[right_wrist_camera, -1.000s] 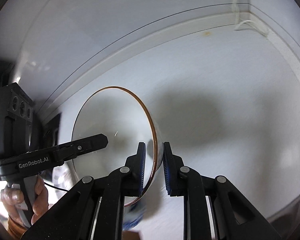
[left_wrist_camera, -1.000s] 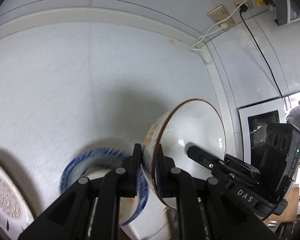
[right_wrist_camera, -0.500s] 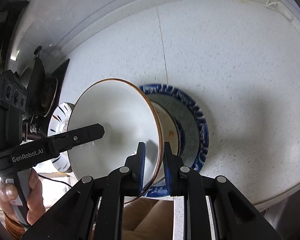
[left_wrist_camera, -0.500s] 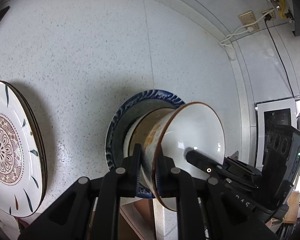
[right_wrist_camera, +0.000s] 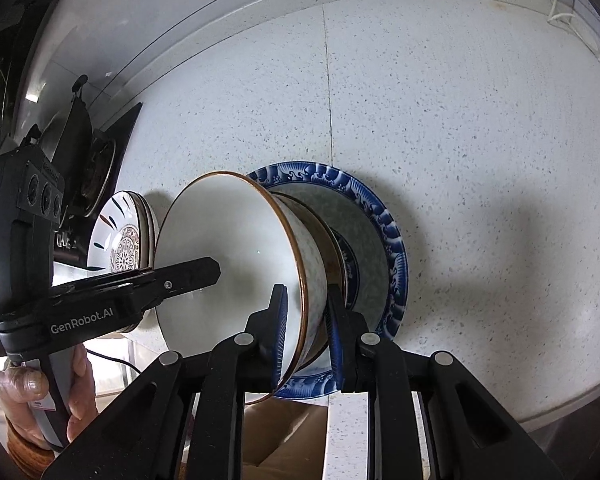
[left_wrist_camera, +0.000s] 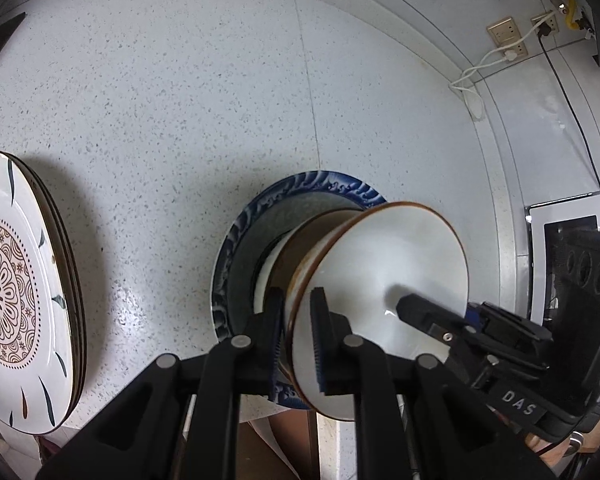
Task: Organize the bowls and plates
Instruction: 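Carry the brown-rimmed bowl and lower it into the yellow-flower bowl, then open both grippers and release the brown-rimmed bowl on the stack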
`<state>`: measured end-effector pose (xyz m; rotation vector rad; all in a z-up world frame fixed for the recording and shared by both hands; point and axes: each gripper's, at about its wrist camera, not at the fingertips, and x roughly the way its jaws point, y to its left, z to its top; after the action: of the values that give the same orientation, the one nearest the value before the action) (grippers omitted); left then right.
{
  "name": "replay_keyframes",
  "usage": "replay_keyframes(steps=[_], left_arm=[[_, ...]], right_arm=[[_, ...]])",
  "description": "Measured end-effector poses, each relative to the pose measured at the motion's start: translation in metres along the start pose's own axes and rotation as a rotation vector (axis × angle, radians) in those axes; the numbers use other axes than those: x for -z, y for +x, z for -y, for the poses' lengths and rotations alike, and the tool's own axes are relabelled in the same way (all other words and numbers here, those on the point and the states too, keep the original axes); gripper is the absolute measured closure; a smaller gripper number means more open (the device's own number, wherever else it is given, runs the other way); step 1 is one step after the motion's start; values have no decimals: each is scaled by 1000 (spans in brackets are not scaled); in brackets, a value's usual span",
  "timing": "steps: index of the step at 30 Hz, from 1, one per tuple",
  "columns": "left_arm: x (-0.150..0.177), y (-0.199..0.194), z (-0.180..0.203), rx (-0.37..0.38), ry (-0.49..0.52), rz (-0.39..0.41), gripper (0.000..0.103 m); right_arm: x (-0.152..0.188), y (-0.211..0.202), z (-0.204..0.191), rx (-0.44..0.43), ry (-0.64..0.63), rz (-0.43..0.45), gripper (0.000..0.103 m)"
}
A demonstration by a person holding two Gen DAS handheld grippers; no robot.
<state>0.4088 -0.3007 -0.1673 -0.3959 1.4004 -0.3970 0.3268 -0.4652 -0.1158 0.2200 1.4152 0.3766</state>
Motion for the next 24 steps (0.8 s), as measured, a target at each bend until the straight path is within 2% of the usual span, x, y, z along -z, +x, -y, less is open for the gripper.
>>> replay_keyframes(steps=[2,4,6,14,18,24], left_arm=[[1,-1,1,-7,7,14,88],[3,-3,4,-30,31,31,88],[5,-6,5,-34,33,49,86],[9,-19,5,-22,69,103,84],[9,-35,3,-5,85,163,78],[17,-67,0,-17,142,261,77]], right_arm=[[0,-3,1,-2,-11,9,80],[1,-5,-2,29,-35,27,70],[3,-7,-4,38,-47,41,66],[10,-10,0,53,-46,74,66],[12,-19,-3,73,-63,110,64],[17,-33,-3,72,-77,157,63]])
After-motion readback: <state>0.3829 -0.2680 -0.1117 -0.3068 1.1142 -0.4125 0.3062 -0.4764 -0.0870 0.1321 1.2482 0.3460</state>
